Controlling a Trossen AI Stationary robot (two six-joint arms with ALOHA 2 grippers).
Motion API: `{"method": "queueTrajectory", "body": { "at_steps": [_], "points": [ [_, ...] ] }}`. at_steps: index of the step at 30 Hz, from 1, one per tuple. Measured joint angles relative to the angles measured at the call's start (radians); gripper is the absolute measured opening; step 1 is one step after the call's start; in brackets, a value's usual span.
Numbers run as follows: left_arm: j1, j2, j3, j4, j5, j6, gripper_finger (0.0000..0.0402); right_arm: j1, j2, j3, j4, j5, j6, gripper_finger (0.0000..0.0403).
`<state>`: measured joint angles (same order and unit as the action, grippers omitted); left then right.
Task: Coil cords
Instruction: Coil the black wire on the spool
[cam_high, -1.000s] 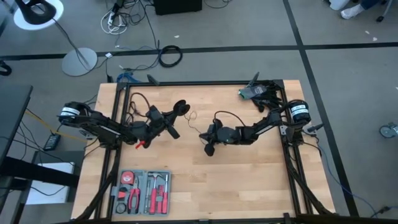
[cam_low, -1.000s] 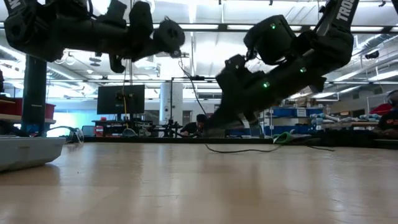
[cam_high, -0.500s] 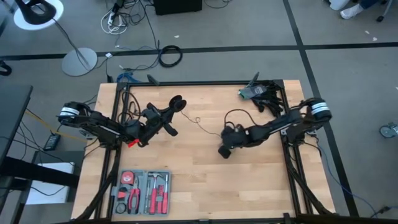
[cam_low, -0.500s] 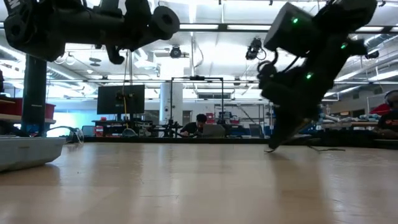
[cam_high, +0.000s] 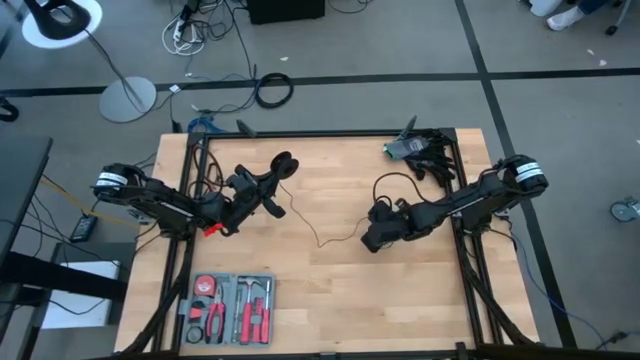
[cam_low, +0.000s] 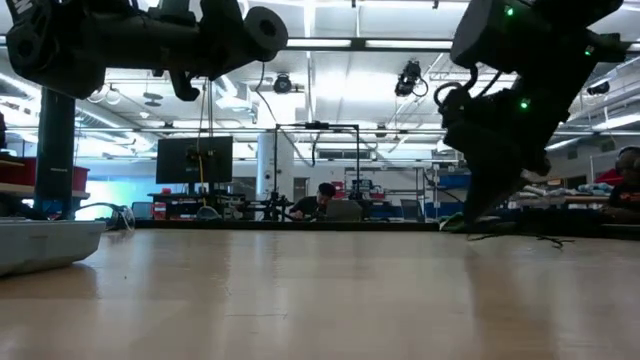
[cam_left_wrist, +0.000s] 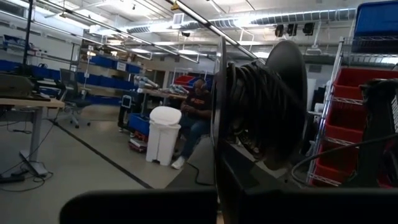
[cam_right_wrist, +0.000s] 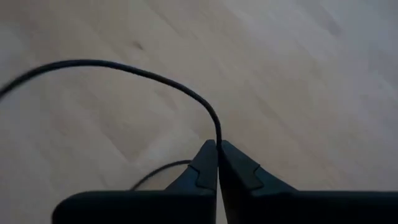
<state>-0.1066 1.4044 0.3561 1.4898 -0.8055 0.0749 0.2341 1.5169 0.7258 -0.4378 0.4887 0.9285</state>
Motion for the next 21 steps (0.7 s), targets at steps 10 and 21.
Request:
{"method": "queueTrajectory", "body": {
  "at_steps": [10,21],
  "points": [
    [-0.014,0.0,0.0,-0.034,0.002,0.0,0.0,0.04,-0.031,0.0,0.079,0.047,-0.08,0.0062],
    [-0.039,0.001,-0.001,-0.071,-0.003,-0.008,0.0,0.079,-0.158,0.0,0.149,0.243,-0.189,0.0096]
  ]
}}
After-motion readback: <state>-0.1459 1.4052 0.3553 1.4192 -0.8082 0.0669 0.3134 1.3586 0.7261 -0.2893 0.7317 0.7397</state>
